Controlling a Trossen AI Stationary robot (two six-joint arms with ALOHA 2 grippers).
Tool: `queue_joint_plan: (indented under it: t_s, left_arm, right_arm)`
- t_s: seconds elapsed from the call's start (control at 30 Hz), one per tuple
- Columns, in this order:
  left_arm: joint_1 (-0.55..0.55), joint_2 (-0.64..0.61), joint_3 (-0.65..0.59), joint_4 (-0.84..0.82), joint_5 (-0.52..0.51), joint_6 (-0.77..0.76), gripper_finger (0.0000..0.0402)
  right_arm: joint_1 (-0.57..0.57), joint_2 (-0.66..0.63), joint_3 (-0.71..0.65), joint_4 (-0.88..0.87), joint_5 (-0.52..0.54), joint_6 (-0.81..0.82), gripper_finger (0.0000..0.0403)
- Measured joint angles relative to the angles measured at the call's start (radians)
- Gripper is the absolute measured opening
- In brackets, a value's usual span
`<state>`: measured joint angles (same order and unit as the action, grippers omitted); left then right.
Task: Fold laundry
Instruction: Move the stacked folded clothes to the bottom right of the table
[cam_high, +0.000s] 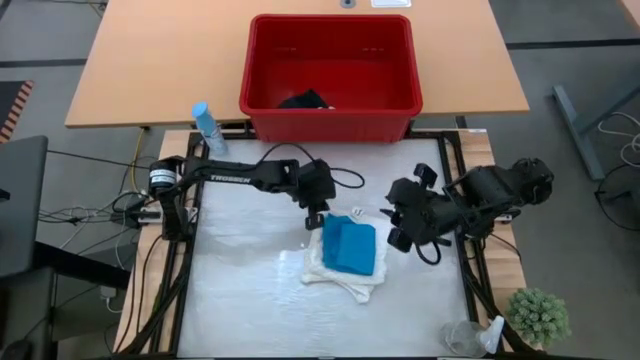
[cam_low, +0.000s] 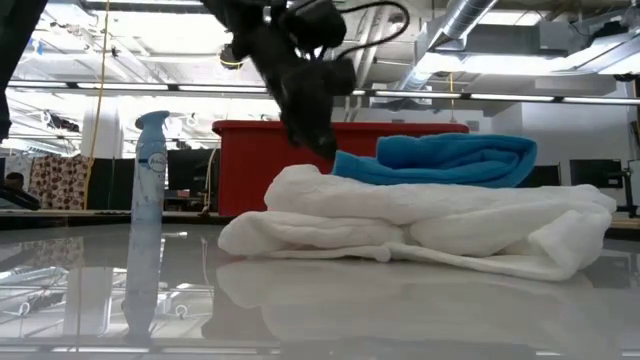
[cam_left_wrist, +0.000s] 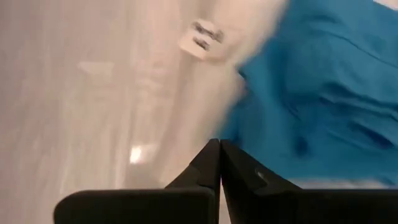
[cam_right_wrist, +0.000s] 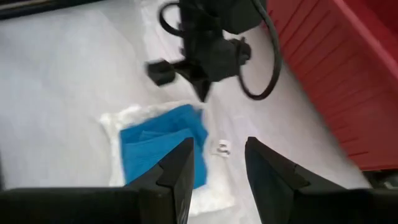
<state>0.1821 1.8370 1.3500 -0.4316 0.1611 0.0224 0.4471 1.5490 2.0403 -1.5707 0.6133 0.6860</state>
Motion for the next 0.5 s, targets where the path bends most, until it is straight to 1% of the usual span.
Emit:
queue_joint_plan:
  t_s: [0.03,0.13,0.27,0.33,0.43,0.5]
  left_arm:
    - [0.002,0.0,-0.031,0.059,-0.02,-0.01,0.0]
    - [0.002,0.0,-0.09,0.153,-0.037,-0.041,0.0]
    - [-0.023,0.013,-0.117,0.159,-0.07,-0.05,0.0]
    - [-0.042,0.016,-0.138,0.154,-0.069,-0.063,0.0]
    - [-0.066,0.015,-0.174,0.207,-0.069,-0.095,0.0]
    - [-0.081,0.015,-0.2,0.212,-0.065,-0.124,0.0]
  right_arm:
    - [0.016,0.0,0.0,0.0,0.002,0.016,0.0164]
    - [0.059,0.0,0.0,0.0,0.02,0.052,0.0164]
    - [0.09,0.0,0.0,0.0,0.022,0.094,0.0164]
    - [0.095,0.0,0.0,0.0,0.022,0.107,0.0164]
    - [0.096,0.0,0.0,0.0,0.023,0.111,0.0164]
    - [0.095,0.0,0.0,0.0,0.023,0.111,0.0164]
